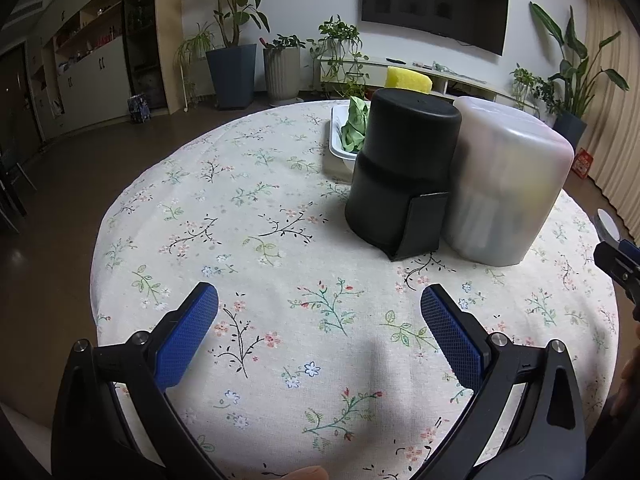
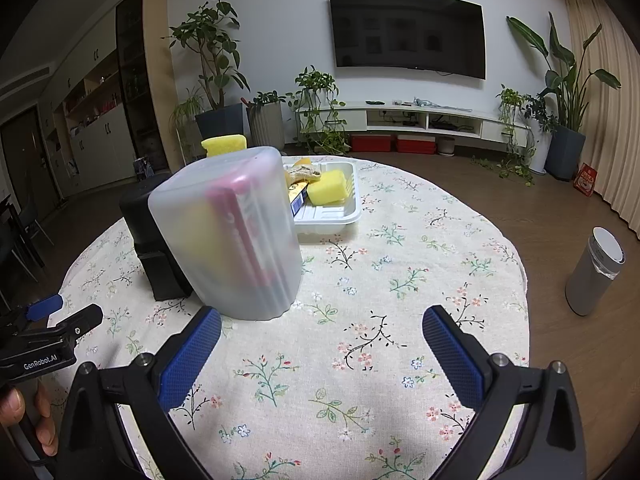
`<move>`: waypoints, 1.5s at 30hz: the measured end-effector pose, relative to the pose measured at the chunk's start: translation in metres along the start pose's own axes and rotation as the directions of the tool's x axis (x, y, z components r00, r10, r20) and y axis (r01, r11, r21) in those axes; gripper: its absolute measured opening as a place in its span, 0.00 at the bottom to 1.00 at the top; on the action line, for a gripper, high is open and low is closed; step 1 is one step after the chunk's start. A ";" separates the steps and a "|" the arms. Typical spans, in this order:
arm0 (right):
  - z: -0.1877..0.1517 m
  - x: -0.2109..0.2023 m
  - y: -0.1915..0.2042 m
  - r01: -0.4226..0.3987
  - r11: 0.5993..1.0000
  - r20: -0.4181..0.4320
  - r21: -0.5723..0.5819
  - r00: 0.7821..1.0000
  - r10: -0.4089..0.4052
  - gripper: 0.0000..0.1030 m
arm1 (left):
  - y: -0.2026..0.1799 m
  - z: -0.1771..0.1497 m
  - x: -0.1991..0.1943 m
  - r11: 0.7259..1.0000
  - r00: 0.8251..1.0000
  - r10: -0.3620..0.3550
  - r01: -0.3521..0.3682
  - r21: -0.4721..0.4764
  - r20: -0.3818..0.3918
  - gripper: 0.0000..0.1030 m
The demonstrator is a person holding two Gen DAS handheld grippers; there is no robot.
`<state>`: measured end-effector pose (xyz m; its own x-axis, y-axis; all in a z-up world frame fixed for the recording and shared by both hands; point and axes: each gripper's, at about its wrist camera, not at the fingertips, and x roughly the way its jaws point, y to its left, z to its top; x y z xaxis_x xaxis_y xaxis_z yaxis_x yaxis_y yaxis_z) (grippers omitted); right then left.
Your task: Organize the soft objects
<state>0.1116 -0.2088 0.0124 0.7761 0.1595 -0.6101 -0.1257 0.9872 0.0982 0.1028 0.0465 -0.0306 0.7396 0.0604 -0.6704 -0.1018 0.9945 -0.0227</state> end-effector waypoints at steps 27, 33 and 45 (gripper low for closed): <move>0.000 -0.001 -0.002 -0.001 1.000 0.001 -0.002 1.000 0.001 1.00 | -0.002 0.000 0.002 1.000 1.000 0.012 -0.012 -0.001 -0.012 1.00; 0.000 -0.001 -0.002 -0.001 1.000 0.001 -0.001 1.000 0.001 1.00 | 0.000 0.000 0.002 1.000 1.000 0.002 -0.002 -0.016 -0.012 1.00; -0.003 -0.003 -0.009 0.030 0.999 -0.014 -0.019 0.999 -0.030 1.00 | -0.006 -0.001 -0.003 1.000 1.000 -0.006 0.005 0.011 0.010 1.00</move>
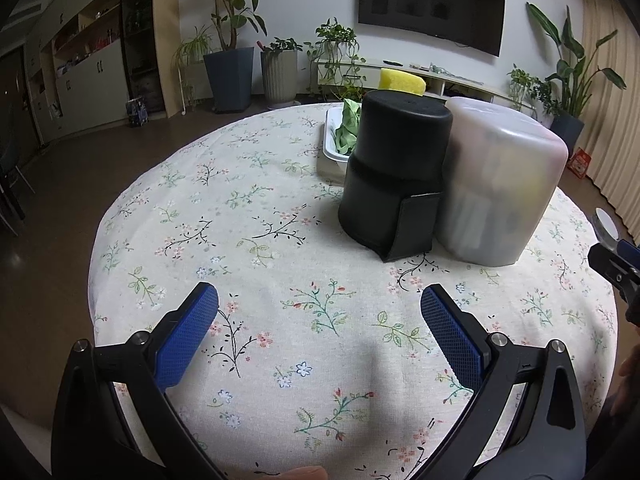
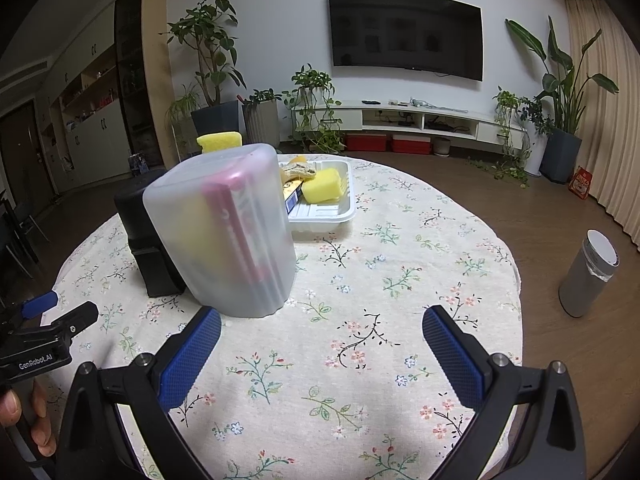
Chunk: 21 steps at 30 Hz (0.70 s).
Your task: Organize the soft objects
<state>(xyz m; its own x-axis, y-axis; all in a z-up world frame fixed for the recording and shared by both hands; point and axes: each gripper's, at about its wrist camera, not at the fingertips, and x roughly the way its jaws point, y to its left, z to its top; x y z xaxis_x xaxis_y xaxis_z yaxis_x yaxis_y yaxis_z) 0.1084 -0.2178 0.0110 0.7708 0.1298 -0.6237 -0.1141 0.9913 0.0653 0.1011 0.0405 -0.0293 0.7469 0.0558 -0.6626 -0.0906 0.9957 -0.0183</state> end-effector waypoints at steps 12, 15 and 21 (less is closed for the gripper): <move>0.001 0.001 -0.004 0.010 1.000 -0.015 -0.007 1.000 -0.011 1.00 | -0.007 -0.002 0.001 1.000 1.000 -0.004 0.004 0.016 -0.011 1.00; 0.001 0.001 -0.003 0.011 1.000 -0.017 -0.013 1.000 -0.011 1.00 | -0.007 -0.003 0.001 1.000 1.000 -0.004 0.004 0.016 -0.011 1.00; 0.001 0.002 -0.001 0.011 1.000 -0.018 -0.018 1.000 -0.012 1.00 | -0.008 -0.003 0.000 1.000 1.000 -0.014 0.014 0.014 -0.010 1.00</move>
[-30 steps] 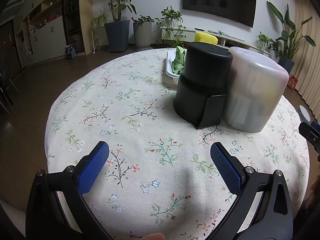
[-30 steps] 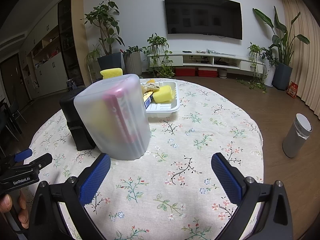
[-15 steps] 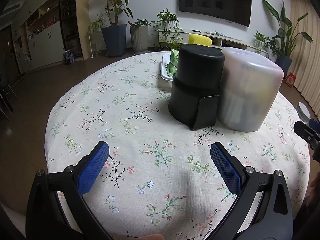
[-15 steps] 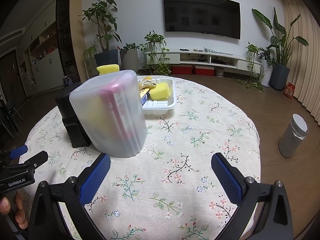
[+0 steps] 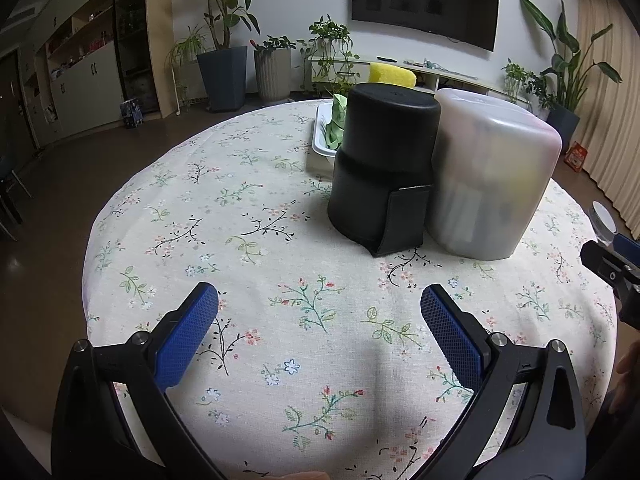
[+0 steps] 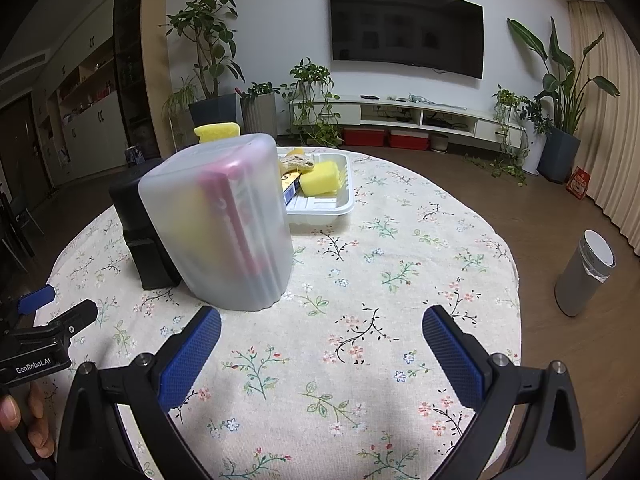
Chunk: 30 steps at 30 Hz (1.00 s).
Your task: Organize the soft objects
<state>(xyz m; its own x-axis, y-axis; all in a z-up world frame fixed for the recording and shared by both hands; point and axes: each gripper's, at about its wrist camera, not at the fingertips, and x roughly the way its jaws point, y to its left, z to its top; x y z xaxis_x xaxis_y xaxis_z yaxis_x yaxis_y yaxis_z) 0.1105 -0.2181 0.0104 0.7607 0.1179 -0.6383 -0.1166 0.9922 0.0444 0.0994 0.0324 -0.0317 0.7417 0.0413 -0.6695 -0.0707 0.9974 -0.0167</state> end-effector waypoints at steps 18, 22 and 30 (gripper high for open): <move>0.000 0.001 0.003 -0.005 1.000 -0.003 -0.015 1.000 0.005 1.00 | -0.001 0.001 -0.001 1.000 1.000 0.004 -0.004 0.003 0.003 1.00; 0.000 0.000 0.003 -0.005 1.000 -0.004 -0.016 1.000 0.005 1.00 | -0.001 0.000 -0.001 1.000 1.000 0.002 -0.002 0.006 0.010 1.00; 0.000 0.000 0.003 -0.006 1.000 -0.005 -0.019 1.000 0.006 1.00 | -0.002 -0.001 -0.003 1.000 1.000 -0.007 0.007 0.012 0.024 1.00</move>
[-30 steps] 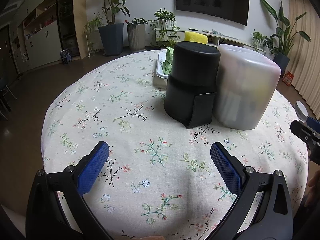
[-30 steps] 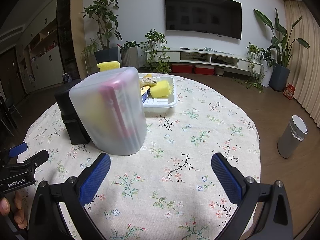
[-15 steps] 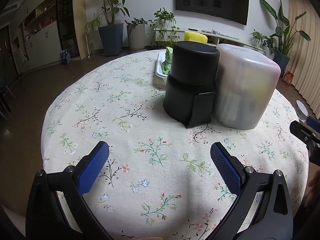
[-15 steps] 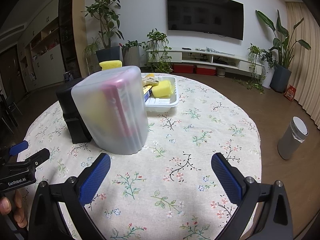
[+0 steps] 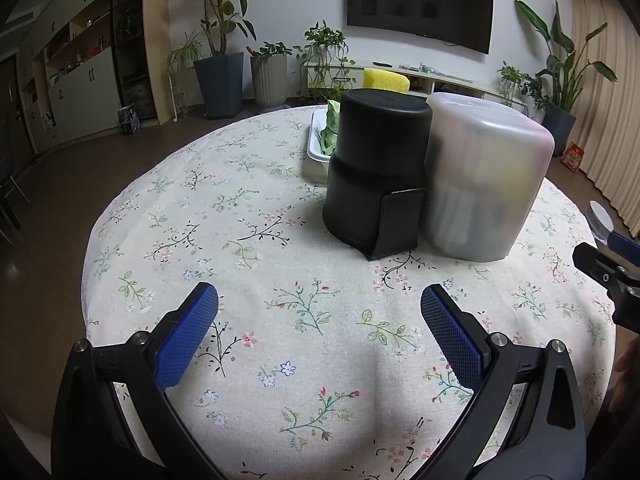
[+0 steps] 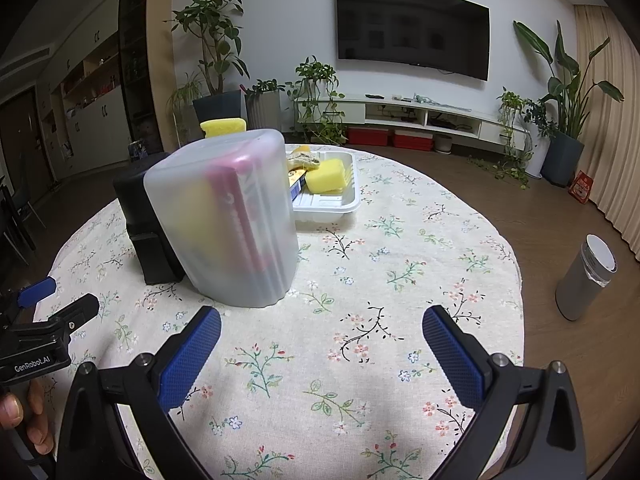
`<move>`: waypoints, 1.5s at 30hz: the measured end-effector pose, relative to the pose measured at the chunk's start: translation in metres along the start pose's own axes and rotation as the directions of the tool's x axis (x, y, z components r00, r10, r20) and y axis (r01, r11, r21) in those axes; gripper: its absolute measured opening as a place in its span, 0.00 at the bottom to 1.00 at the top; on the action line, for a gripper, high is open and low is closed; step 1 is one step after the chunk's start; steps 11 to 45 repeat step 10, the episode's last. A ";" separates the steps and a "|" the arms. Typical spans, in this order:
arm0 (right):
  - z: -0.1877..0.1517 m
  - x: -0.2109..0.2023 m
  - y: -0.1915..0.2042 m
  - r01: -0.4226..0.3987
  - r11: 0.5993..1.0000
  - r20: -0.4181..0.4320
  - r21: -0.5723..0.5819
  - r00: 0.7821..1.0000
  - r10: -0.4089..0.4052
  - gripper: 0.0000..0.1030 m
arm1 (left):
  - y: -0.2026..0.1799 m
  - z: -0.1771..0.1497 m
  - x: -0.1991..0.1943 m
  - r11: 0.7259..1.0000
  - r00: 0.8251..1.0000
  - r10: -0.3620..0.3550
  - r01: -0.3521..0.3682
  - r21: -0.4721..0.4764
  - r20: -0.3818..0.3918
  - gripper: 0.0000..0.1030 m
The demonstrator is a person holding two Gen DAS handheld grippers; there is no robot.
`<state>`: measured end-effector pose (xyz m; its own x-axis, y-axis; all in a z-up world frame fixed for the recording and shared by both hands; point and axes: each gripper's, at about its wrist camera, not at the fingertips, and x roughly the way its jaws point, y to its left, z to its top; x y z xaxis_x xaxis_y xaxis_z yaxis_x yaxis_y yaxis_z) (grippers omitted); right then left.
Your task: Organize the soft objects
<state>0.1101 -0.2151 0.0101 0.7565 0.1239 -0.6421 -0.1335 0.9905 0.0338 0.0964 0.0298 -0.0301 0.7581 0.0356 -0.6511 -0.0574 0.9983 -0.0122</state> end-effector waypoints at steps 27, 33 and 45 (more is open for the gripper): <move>0.000 0.000 0.000 0.000 1.000 0.000 -0.001 1.000 0.000 1.00 | -0.001 0.000 0.000 1.000 1.000 -0.003 0.003 0.003 0.004 1.00; 0.000 0.000 0.000 0.000 1.000 0.000 -0.001 1.000 0.000 1.00 | -0.001 0.000 0.000 1.000 1.000 -0.003 0.003 0.003 0.004 1.00; 0.000 0.000 0.000 0.000 1.000 0.000 -0.001 1.000 0.000 1.00 | -0.001 0.000 0.000 1.000 1.000 -0.003 0.003 0.003 0.004 1.00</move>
